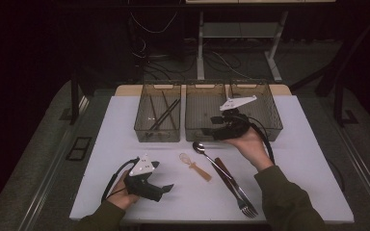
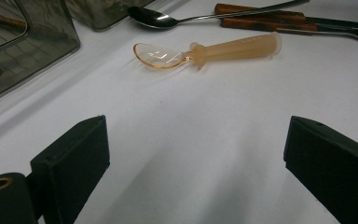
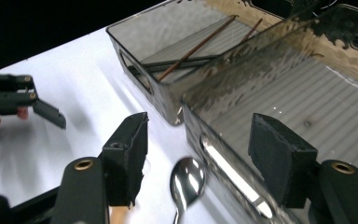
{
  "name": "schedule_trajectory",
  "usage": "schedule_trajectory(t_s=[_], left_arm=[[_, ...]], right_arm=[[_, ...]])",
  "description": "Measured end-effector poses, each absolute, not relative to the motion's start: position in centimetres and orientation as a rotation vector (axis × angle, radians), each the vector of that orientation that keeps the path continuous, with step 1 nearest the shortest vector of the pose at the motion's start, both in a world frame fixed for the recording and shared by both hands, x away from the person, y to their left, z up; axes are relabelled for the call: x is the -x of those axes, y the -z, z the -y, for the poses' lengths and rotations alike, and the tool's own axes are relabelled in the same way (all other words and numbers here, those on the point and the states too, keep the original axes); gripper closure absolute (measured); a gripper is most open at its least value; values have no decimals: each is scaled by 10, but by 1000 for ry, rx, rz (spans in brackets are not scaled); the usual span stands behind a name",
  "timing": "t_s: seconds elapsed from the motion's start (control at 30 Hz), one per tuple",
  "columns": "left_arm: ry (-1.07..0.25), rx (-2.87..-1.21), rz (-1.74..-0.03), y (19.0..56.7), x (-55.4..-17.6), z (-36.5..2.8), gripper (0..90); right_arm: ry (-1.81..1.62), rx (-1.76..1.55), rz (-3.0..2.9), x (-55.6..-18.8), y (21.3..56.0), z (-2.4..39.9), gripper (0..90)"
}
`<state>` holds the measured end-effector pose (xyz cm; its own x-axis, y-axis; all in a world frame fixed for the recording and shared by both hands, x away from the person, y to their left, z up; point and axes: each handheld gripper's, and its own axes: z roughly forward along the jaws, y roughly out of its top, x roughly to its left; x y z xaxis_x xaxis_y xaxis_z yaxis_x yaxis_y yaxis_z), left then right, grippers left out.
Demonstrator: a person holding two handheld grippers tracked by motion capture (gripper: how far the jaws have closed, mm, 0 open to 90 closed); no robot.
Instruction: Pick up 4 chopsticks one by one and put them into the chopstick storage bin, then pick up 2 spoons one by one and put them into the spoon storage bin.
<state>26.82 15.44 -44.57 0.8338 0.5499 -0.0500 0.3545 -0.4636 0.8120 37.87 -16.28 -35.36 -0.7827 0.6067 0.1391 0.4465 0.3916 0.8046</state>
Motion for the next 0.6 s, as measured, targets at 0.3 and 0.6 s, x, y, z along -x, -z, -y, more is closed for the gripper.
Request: schedule_trajectory(t_s=[0.3, 0.6], left_arm=[[-277, -2106, -662, 446, -269, -155, 59], [-280, -2103, -668, 446, -268, -155, 59]], right_arm=[[-1341, -959, -2464, -358, 363, 190, 388], [-1292, -959, -2543, -331, 382, 203, 603]])
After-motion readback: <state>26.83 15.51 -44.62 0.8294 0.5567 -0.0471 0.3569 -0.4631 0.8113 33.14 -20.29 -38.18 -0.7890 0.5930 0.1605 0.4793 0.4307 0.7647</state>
